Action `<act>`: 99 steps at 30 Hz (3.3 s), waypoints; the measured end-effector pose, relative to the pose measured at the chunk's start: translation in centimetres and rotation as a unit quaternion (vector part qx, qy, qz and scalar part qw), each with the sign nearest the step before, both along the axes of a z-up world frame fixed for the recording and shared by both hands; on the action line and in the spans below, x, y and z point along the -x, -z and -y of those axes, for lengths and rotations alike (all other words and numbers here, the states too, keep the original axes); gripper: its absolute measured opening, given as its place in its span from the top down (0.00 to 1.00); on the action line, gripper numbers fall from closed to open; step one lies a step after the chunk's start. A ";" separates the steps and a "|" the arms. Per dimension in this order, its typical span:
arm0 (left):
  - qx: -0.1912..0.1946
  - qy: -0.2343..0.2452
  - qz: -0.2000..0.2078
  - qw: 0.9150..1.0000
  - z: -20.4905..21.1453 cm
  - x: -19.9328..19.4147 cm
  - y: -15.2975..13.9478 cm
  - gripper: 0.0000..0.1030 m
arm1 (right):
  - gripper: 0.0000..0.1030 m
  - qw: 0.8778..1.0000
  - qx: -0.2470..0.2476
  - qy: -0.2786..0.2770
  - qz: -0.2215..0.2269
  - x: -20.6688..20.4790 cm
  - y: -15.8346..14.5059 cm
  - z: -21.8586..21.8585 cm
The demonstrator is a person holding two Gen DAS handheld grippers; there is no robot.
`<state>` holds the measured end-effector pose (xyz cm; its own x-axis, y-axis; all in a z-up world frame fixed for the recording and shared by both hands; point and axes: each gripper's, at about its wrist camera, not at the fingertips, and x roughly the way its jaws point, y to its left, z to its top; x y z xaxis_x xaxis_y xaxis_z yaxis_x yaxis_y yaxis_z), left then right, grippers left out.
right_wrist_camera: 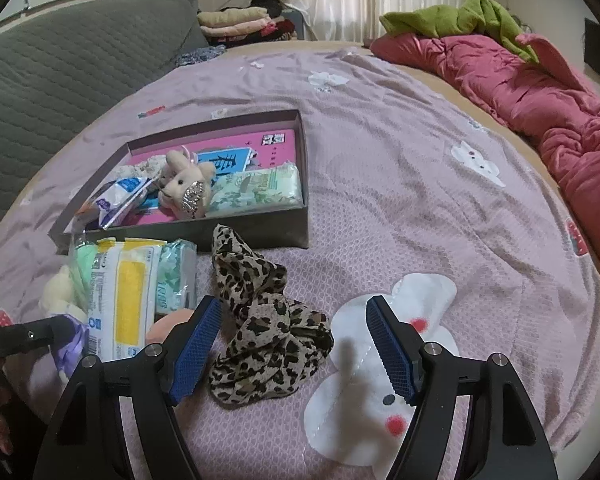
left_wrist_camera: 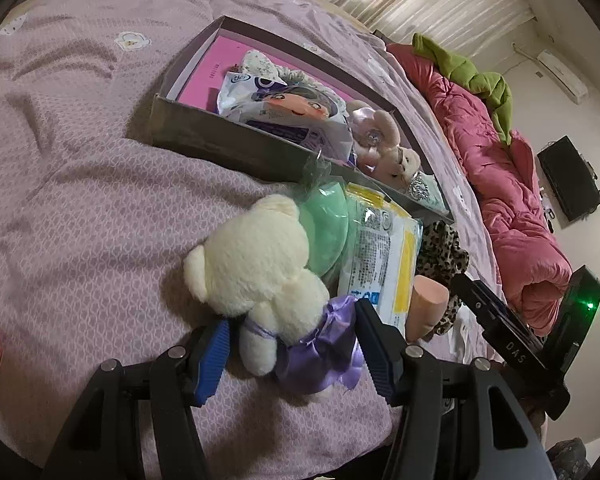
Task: Organize soft objects
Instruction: 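Close left tool on the cream teddy bear while right tool closes on leopard scrunchie, then lift the teddy bear with left tool while right tool lifts the scrunchie over the box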
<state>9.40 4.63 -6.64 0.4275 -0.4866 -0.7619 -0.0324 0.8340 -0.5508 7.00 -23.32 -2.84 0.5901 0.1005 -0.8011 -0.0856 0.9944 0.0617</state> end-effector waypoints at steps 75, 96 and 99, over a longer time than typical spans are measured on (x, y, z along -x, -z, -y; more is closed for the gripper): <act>-0.125 -0.002 0.176 0.976 0.4 1.1 -7.2 0.55 | 0.78 0.992 -0.082 -0.058 0.075 -1.2 -4.3 -2.6; -0.117 -0.024 0.182 0.976 -1.2 -2.6 -7.9 0.55 | 0.78 0.988 -0.102 -0.051 0.102 -2.1 -5.7 -2.2; -0.124 -0.022 0.186 0.974 -1.2 -3.2 -8.1 0.55 | 0.78 0.988 -0.099 -0.054 0.104 -2.5 -5.7 -2.4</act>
